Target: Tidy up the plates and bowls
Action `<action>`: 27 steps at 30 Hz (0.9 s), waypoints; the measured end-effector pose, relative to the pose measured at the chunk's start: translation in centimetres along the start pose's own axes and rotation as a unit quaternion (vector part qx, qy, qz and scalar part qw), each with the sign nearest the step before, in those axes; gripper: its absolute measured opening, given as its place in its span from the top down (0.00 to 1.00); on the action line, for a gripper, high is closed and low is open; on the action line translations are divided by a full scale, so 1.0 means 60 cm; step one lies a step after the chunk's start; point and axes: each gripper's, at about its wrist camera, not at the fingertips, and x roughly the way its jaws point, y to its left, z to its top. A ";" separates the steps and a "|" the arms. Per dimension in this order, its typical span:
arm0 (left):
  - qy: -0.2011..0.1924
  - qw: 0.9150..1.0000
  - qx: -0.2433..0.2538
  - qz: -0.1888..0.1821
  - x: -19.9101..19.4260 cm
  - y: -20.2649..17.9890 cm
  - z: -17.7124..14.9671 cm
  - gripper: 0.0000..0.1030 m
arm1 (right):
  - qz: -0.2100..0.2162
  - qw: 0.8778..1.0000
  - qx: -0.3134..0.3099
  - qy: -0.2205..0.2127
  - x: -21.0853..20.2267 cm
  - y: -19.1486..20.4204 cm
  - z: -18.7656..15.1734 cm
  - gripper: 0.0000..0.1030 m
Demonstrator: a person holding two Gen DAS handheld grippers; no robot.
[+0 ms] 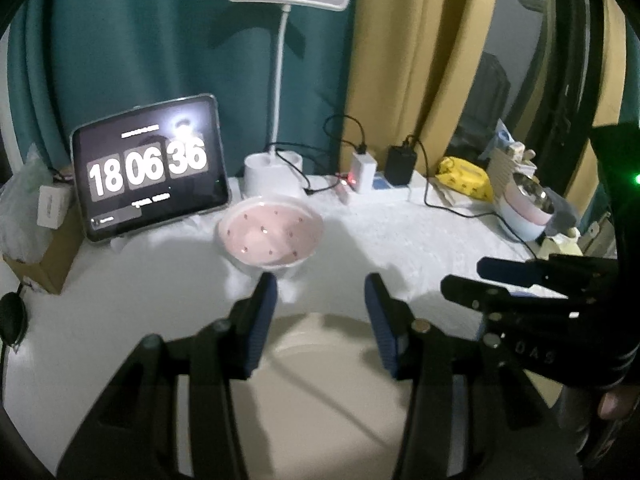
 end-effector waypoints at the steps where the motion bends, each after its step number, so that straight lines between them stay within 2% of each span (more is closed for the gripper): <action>1: -0.001 1.000 -0.002 0.002 0.001 0.005 0.002 0.54 | 0.000 1.000 0.000 0.000 0.001 0.003 0.003 0.57; 18: -0.020 1.000 -0.010 0.022 0.035 0.080 0.046 0.54 | 0.004 1.000 -0.008 -0.002 0.044 0.034 0.064 0.57; 27: -0.010 1.000 -0.017 0.024 0.073 0.114 0.066 0.54 | 0.000 1.000 0.003 0.001 0.084 0.044 0.101 0.57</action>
